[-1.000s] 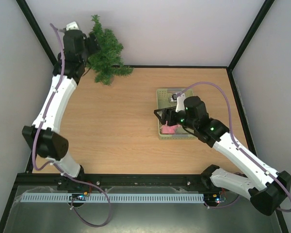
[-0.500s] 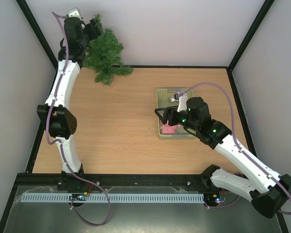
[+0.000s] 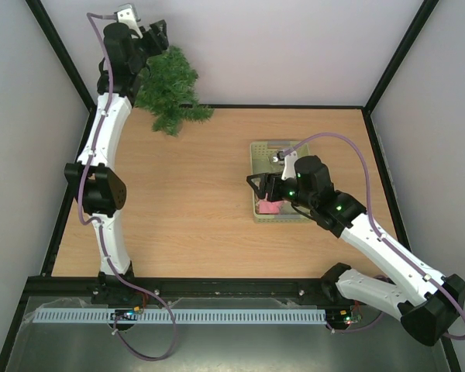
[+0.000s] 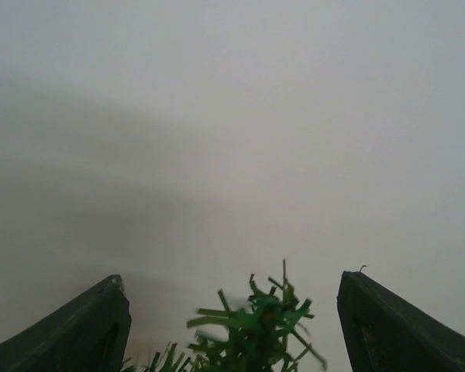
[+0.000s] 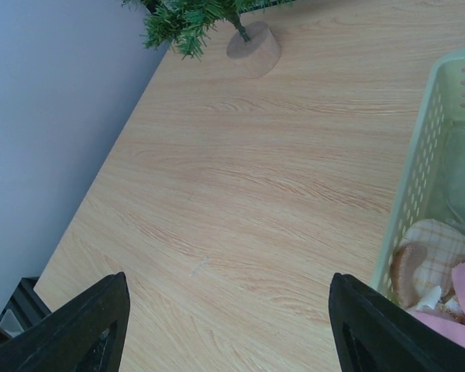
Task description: Decorate the small christmas tree
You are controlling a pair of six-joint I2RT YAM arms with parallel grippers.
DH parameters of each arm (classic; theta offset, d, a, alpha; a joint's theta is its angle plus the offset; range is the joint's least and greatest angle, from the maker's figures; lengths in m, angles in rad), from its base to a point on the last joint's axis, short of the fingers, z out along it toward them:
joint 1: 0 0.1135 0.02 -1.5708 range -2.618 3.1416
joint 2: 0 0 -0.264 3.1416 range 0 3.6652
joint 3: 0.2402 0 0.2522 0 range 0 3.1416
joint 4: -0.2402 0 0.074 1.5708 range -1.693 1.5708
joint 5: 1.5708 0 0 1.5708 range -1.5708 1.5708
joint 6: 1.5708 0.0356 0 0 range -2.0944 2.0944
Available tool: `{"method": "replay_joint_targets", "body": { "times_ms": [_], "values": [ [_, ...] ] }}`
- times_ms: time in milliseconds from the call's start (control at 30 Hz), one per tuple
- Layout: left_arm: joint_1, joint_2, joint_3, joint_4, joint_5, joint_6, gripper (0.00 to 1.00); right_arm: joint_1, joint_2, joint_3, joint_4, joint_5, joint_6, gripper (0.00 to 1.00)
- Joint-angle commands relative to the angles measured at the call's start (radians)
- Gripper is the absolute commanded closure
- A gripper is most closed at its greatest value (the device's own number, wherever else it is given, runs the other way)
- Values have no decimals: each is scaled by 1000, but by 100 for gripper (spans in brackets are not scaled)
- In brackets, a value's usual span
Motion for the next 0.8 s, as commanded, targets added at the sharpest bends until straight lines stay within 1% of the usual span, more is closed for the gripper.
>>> {"method": "replay_joint_targets", "body": {
  "times_ms": [0,167,267,367,433,767],
  "values": [
    [-1,23,17,55,39,19,29,6,-7,7,4,5,15,31],
    [-3,11,2,45,47,24,56,6,-10,21,-10,23,-1,31],
    [-6,-17,-19,56,54,29,69,6,-8,23,-11,28,-9,31],
    [-7,-49,-20,51,53,43,96,6,-5,26,-13,30,-16,31],
    [-8,-81,-23,56,48,41,97,6,-8,25,-13,36,-19,31],
    [-14,-196,-39,78,79,23,98,6,-3,21,-28,63,-31,30]
  ]
}}
